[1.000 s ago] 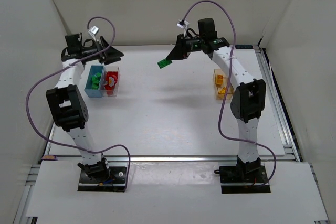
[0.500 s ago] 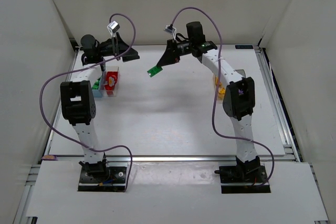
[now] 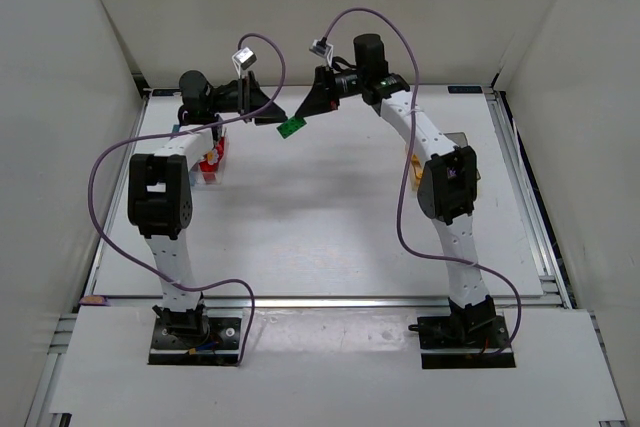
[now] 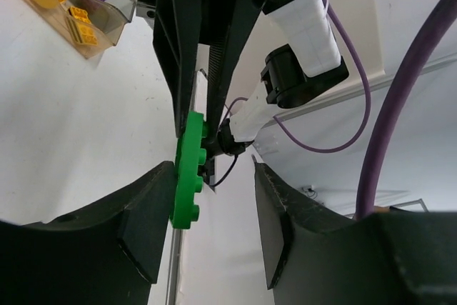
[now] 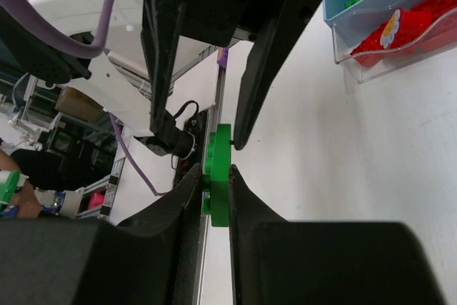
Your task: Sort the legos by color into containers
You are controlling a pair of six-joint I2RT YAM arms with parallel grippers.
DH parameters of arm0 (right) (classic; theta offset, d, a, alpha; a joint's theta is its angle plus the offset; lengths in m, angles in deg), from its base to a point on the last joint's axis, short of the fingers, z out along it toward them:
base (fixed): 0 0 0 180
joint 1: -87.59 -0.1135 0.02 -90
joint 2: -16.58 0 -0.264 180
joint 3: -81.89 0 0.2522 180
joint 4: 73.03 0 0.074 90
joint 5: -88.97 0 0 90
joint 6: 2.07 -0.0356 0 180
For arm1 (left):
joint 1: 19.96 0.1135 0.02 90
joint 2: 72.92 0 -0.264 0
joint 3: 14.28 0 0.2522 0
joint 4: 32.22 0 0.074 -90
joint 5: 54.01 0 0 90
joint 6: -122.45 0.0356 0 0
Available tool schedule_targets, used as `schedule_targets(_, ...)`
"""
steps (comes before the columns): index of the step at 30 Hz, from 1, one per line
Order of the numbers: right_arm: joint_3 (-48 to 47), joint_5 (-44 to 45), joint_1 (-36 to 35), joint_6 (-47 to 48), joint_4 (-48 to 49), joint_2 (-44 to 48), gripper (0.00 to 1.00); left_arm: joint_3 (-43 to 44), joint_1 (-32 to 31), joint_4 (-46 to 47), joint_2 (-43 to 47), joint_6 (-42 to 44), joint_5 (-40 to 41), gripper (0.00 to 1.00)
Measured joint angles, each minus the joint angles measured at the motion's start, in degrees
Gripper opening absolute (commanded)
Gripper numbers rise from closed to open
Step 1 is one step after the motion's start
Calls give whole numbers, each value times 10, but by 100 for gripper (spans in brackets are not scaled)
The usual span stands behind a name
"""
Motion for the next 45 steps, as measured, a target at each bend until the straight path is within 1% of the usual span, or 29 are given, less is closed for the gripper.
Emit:
schedule_targets(4, -3, 0, 0, -5, 3, 0, 0, 0, 0, -10, 0, 14, 0, 57)
schedule_targets(5, -3, 0, -1, -5, 3, 0, 0, 0, 0, -14, 0, 18, -1, 55)
schedule_targets(6, -3, 0, -2, -7, 3, 0, 0, 0, 0, -17, 0, 21, -1, 44)
schedule_targets(7, -3, 0, -2, -7, 3, 0, 0, 0, 0, -21, 0, 25, -1, 41)
schedule_targets(8, -3, -1, -2, -9, 3, 0, 0, 0, 0, -23, -1, 29, -1, 40)
schedule_targets(14, -13, 1, -4, -11, 1, -3, 0, 0, -1, -35, -4, 40, -1, 41)
schedule_targets(17, -33, 3, -4, -10, -1, -7, 0, 0, -2, -35, -5, 42, -1, 47)
schedule_targets(20, -42, 5, -6, -7, -2, -8, 0, -1, -3, -35, -5, 43, -1, 48)
schedule_targets(22, -45, 7, -6, -4, -4, -8, 0, -2, -4, -35, -5, 44, -1, 43)
schedule_targets(23, -47, 9, -6, -3, -5, -9, 0, -2, -5, -36, -5, 44, -1, 37)
schedule_targets(24, -48, 11, -6, 0, -6, -11, 0, -2, -5, -36, -5, 44, -1, 34)
schedule_targets(25, -48, 13, -6, 1, -8, -14, 0, -2, -5, -36, -5, 45, -1, 26)
schedule_targets(28, -48, 14, -6, 2, -17, -19, 0, -4, -5, -35, -5, 48, -3, 18)
schedule_targets(29, -48, 14, -6, 2, -19, -20, 0, -6, -6, -35, -5, 50, -3, 12)
schedule_targets(30, -48, 14, -6, 3, -21, -20, 0, -8, -6, -35, -5, 51, -2, 10)
schedule_targets(31, -48, 15, -6, 3, -24, -20, 3, -11, -7, -35, -5, 51, -2, 10)
schedule_targets(33, -48, 17, -5, 4, -37, -21, 25, -16, -8, -34, -4, 54, -1, 10)
schedule_targets(34, -48, 20, -5, 4, -45, -21, 40, -21, -9, -34, -3, 56, 2, 10)
schedule_targets(35, -48, 24, -5, 3, -54, -21, 61, -27, -10, -35, -2, 58, 5, 10)
schedule_targets(37, -48, 42, -5, 3, -61, -21, 84, -47, -16, -36, 1, 64, 2, 10)
schedule_targets(38, -48, 50, -6, 3, -65, -20, 99, -58, -20, -39, 2, 68, 2, 10)
schedule_targets(41, -47, 75, -6, 10, -83, -17, 99, -101, -30, -64, 4, 88, 1, 10)
schedule_targets(43, -38, 90, -6, 18, -100, -8, 99, -123, -35, -108, 7, 122, 0, 10)
schedule_targets(45, -24, 105, -6, 26, -122, 9, 99, -126, -35, -220, 12, 206, 1, 10)
